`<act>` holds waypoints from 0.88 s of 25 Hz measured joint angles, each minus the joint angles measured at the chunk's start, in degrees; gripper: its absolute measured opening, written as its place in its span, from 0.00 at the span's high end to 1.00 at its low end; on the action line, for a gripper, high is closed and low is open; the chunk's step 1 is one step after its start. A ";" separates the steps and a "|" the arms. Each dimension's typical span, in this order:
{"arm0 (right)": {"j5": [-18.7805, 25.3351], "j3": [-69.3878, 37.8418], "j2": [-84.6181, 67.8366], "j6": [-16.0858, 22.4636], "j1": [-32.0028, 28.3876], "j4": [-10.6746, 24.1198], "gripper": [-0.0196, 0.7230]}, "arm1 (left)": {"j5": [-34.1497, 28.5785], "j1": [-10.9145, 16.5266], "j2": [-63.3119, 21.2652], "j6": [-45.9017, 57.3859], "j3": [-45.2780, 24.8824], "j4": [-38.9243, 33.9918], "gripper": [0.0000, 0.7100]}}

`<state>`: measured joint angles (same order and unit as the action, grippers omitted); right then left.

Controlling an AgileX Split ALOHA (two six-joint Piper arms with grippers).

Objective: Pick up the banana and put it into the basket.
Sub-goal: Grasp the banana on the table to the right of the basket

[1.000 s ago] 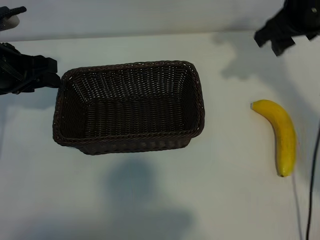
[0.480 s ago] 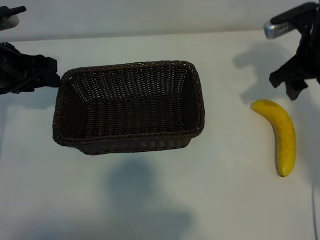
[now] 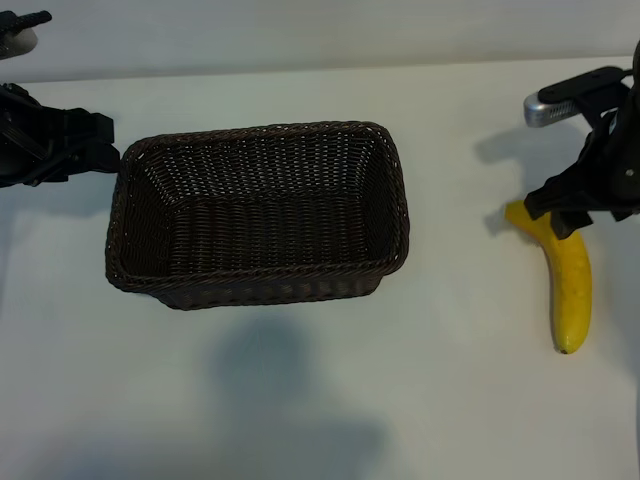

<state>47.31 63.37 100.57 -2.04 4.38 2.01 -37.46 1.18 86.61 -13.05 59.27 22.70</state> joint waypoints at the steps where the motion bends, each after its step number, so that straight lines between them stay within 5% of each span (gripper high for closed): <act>1: -1.21 -0.82 0.00 0.00 0.00 -0.55 0.17 | 0.00 0.00 -0.05 0.05 0.00 0.00 0.17; 22: -9.72 -2.85 7.92 -0.41 0.00 -2.40 0.17 | 0.00 0.00 -0.04 0.20 0.00 0.00 0.17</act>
<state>37.59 60.52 108.49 -2.45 4.38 -0.39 -37.46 1.18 86.56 -12.85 59.27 22.70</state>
